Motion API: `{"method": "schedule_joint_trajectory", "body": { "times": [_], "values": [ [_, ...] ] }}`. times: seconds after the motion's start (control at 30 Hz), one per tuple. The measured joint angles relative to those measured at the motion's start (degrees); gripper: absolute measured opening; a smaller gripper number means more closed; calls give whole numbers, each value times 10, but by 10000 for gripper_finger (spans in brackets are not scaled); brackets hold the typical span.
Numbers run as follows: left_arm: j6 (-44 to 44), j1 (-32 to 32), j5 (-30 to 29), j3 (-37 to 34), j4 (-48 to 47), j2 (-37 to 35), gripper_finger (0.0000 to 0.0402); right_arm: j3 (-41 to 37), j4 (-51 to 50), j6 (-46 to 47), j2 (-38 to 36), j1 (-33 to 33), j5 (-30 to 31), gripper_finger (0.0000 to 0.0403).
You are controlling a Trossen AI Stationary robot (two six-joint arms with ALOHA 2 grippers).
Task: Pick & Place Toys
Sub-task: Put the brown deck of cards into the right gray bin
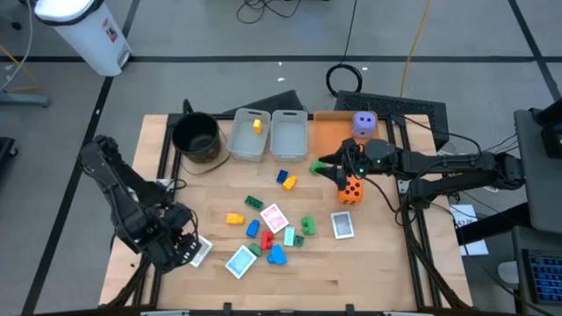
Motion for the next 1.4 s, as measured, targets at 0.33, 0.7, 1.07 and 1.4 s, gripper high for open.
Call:
{"method": "schedule_joint_trajectory", "body": {
  "times": [0.33,0.7,1.07,1.4],
  "values": [
    [-45,0,37,-64,34,0,278,0,0,38,0,0,10,251],
    [-50,0,53,-191,204,0,381,0,0,61,0,0,12,251],
    [-48,0,76,-245,270,0,398,0,0,61,0,0,11,251],
    [21,0,49,-245,374,0,381,0,-14,59,0,0,10,251]
  ]
}}
